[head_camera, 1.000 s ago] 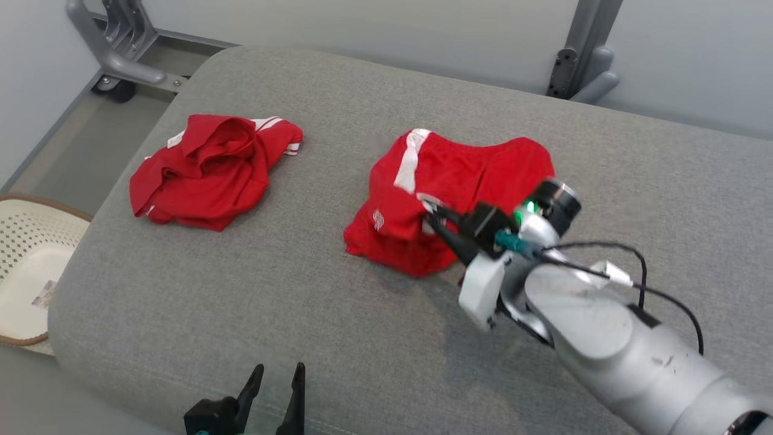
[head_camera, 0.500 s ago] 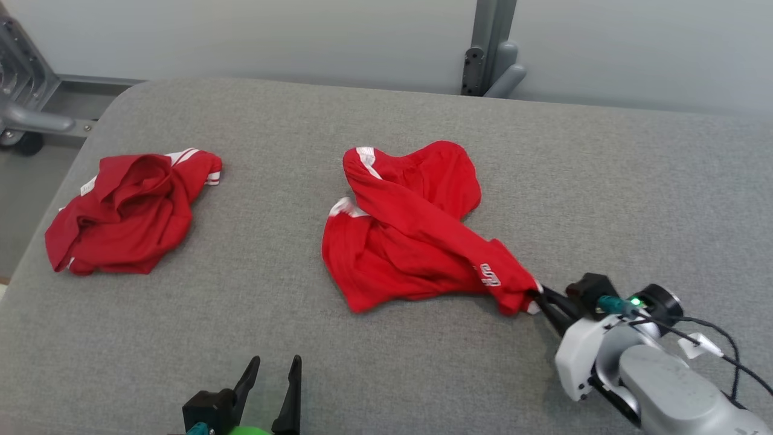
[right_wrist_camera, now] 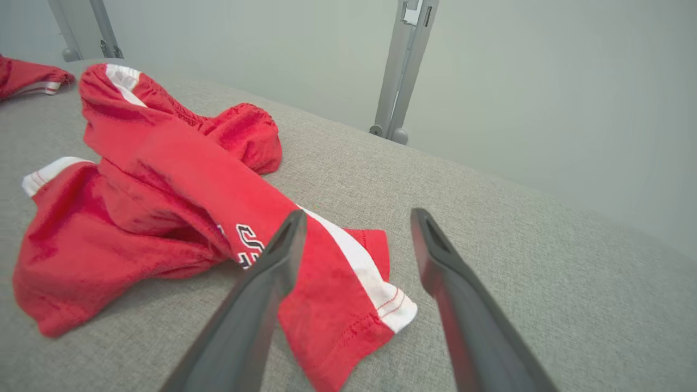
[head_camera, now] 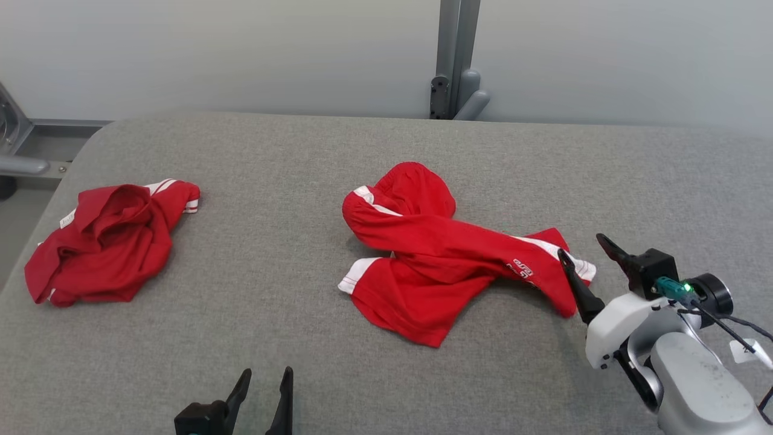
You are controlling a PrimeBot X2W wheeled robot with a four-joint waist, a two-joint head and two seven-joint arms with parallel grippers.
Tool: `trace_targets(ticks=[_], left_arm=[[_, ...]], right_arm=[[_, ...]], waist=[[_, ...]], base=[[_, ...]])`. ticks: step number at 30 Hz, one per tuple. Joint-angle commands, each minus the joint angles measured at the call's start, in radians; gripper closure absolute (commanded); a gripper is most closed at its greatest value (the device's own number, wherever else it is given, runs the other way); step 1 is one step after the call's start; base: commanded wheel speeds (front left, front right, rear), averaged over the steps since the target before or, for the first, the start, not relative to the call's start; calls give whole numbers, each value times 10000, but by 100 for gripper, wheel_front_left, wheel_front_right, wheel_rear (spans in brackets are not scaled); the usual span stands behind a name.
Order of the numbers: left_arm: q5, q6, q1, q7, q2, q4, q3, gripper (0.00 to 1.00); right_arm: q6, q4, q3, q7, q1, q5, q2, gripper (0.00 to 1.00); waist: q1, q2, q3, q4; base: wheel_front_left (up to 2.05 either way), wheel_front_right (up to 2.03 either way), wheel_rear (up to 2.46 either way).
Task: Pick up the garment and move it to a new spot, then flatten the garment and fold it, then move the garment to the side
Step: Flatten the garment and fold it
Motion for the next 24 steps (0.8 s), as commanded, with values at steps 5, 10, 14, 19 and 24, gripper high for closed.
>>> trace_targets(ticks=[5,10,14,19,24], left_arm=[[-21,131,70,6,27,-147,253,0],[-14,235,-161,6,29,-323,535,0],[150,216,-647,6,26,-441,700,0],[496,61,-2215,6,32,-69,905,0],[454,-90,-4195,8,242,974,787,0]], right_arm=[[-14,-1197,-1172,-29,1240,-348,745,0],[-14,-1960,-1465,-29,2047,-586,1196,0],[-14,-2202,-1493,-29,2419,-668,1456,0],[-14,-2304,-1445,-29,2370,-678,1507,0],[-14,-2339,-1436,-29,2133,-682,1524,0]], waist=[[0,86,-176,-402],[0,86,-104,-1005],[0,86,98,-1511],[0,86,730,-2045],[0,86,1377,-2533]], base=[[0,0,0],[0,0,0],[0,0,0],[0,0,0],[0,0,0]])
